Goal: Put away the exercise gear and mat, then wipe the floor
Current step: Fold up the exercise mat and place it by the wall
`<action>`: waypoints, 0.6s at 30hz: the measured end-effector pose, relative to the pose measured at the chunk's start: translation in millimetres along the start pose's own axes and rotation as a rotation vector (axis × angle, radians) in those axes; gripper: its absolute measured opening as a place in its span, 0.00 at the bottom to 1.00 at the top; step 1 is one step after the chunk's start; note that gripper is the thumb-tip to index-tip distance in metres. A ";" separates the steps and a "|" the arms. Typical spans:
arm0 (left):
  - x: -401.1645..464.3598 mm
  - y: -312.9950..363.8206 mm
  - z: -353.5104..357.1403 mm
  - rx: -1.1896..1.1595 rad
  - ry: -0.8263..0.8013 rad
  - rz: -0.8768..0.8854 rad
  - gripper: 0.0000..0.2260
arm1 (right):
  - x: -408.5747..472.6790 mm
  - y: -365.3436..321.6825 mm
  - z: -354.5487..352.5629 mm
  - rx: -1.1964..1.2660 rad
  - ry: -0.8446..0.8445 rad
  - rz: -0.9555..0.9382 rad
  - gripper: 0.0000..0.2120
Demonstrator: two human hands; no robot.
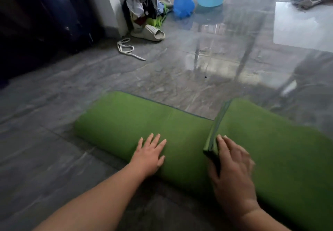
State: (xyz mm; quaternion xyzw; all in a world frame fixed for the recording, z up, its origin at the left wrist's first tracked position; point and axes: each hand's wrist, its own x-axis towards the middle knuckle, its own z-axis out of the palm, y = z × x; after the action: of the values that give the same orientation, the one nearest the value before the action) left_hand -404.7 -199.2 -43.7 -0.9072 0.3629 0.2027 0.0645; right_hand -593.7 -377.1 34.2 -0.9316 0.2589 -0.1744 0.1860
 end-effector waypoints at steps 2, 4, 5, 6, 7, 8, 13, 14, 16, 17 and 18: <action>2.7 -26.0 6.9 -0.058 0.005 0.016 0.28 | 6.7 -26.6 33.3 -0.070 -0.035 -0.026 0.30; 2.8 -49.7 12.8 -0.063 0.018 0.083 0.29 | 5.7 -55.7 67.2 -0.117 -0.103 -0.050 0.30; 0.9 -60.9 15.6 -0.040 0.014 0.105 0.32 | 2.5 -69.6 83.3 -0.137 -0.154 -0.070 0.32; -0.8 -71.9 18.5 0.000 -0.007 0.123 0.35 | -1.2 -81.9 98.2 -0.149 -0.202 -0.092 0.33; -2.1 -81.1 21.3 0.043 -0.036 0.140 0.38 | -4.8 -90.9 111.2 -0.153 -0.245 -0.104 0.33; -3.0 -89.0 24.6 0.078 -0.059 0.156 0.41 | -7.9 -96.1 122.5 -0.149 -0.279 -0.102 0.34; -5.8 -106.9 32.0 0.169 -0.077 0.213 0.44 | -23.4 -81.3 151.7 -0.199 -0.390 -0.147 0.38; -6.2 -107.2 32.3 0.189 -0.075 0.218 0.44 | -26.7 -77.0 154.3 -0.220 -0.408 -0.180 0.39; -6.5 -105.5 33.0 0.206 -0.074 0.216 0.42 | -30.3 -73.5 158.8 -0.244 -0.433 -0.218 0.42; -6.8 -104.1 32.6 0.201 -0.080 0.216 0.42 | -31.0 -73.1 160.9 -0.247 -0.440 -0.224 0.43; -7.4 -102.6 32.5 0.202 -0.091 0.220 0.41 | -31.7 -72.4 162.6 -0.245 -0.438 -0.226 0.44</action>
State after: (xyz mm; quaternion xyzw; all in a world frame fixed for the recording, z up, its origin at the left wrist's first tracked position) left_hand -349.6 -111.2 -73.2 -0.8409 0.4752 0.2116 0.1494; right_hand -520.5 -260.4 -82.8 -0.9857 0.1260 0.0441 0.1027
